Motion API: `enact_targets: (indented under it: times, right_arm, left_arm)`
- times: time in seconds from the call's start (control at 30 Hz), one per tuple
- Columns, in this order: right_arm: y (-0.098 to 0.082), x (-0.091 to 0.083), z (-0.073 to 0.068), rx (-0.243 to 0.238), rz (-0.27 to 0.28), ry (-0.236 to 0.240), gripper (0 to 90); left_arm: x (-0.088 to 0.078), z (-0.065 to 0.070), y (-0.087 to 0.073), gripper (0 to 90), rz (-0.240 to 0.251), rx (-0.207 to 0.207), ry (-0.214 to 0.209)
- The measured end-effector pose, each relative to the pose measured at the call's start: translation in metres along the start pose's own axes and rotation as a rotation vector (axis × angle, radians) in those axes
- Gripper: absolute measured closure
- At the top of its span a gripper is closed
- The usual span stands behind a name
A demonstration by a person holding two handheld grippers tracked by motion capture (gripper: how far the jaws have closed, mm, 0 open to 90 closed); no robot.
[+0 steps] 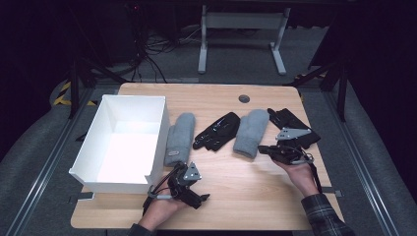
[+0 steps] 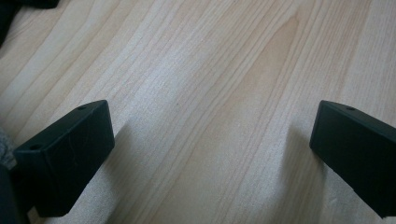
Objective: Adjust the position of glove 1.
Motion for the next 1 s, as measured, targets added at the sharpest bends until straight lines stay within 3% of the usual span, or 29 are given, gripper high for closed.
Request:
enact_targets:
  times: [0.23, 0.5, 0.77, 1.0]
  right_arm:
    - [0.014, 0.018, 0.001, -0.002, 0.020, 0.006, 90.0]
    - [0.023, 0.041, -0.004, -0.013, 0.006, 0.013, 90.0]
    - [0.013, 0.061, -0.006, -0.029, -0.053, 0.003, 90.0]
    - [0.009, 0.058, -0.008, -0.020, -0.058, 0.018, 90.0]
  left_arm:
    - [0.000, 0.000, 0.000, 0.2, -0.001, -0.001, -0.001]
    - [0.000, 0.000, 0.000, 0.2, -0.002, -0.002, 0.000]
    - [0.000, 0.000, 0.000, 0.2, -0.002, -0.002, 0.000]
    - [0.000, 0.000, 0.000, 0.2, -0.002, -0.002, 0.001]
Point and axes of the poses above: each handheld gripper's, and its own axes: x roughly forward along the jaws, y roughly out of its top, z roughly to its right, the point moved 7 cm from there along x, roughly forward along the jaws, and after that the axes turned 12 degrees about -y, right-handed, at the moved point
